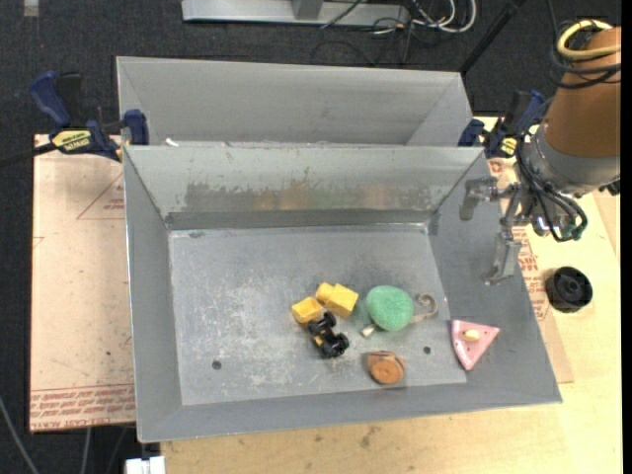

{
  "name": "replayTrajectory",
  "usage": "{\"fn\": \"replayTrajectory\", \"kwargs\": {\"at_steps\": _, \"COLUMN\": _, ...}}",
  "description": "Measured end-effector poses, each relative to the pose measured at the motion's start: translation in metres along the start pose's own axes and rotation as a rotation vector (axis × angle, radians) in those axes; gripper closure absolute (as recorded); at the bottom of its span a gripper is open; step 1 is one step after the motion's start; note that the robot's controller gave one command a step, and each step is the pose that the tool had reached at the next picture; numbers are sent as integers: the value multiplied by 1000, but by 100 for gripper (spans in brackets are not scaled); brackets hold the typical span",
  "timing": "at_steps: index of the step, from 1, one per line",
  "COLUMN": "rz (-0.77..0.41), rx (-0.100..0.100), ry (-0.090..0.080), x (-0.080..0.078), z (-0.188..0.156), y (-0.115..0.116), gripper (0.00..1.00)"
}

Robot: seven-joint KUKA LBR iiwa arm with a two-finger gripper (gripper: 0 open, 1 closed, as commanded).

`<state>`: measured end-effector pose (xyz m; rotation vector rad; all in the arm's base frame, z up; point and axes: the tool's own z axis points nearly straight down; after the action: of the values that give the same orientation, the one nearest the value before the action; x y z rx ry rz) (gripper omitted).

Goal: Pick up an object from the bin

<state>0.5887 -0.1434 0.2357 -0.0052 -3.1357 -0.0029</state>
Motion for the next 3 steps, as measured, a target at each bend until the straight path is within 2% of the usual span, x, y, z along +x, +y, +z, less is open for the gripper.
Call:
{"fn": "replayTrajectory", "kwargs": {"at_steps": 1, "rz": -3, "rx": 2, "ry": -8, "x": -2, "z": -5, "y": 1, "gripper": 0}}
{"fn": "replayTrajectory", "kwargs": {"at_steps": 2, "rz": -71, "rx": 3, "ry": -12, "x": -21, "z": 39, "y": 29, "gripper": 0}}
{"fn": "replayTrajectory", "kwargs": {"at_steps": 3, "rz": -87, "rx": 0, "ry": -7, "x": 4, "z": 63, "y": 38, "gripper": 0}}
